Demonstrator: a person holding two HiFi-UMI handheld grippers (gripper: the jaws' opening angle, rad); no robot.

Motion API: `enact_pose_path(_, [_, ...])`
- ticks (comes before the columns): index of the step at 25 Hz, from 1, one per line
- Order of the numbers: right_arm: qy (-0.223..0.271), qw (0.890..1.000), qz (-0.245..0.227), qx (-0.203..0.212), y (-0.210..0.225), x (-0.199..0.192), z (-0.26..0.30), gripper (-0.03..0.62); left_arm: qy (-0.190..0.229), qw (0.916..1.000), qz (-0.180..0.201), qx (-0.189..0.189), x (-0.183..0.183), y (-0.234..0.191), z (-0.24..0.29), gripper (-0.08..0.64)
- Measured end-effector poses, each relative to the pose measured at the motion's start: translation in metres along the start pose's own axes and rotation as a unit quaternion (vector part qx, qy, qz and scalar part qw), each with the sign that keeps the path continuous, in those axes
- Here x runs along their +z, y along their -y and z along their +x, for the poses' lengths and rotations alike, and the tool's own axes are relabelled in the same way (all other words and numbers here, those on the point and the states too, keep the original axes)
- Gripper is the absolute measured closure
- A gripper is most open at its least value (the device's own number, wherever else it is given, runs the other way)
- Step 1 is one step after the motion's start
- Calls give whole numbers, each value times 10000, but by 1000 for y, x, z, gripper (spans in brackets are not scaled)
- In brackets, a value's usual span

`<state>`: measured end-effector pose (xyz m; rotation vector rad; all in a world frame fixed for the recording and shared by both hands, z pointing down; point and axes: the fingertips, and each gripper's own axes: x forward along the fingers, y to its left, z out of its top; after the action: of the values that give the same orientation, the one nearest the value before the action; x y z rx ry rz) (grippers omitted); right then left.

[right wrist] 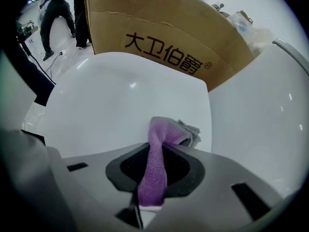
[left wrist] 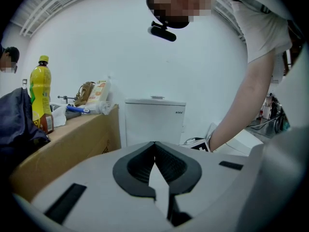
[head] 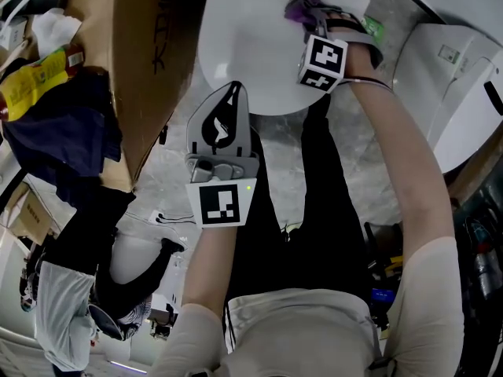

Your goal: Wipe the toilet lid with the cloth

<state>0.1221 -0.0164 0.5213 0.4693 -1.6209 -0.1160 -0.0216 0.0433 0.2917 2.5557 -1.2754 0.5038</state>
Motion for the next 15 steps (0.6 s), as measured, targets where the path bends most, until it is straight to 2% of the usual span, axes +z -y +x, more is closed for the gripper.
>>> enact_pose_path(15, [107,9979,208,606,-106,25,-27,505,103,9999,74,47,-3,5,-42,545])
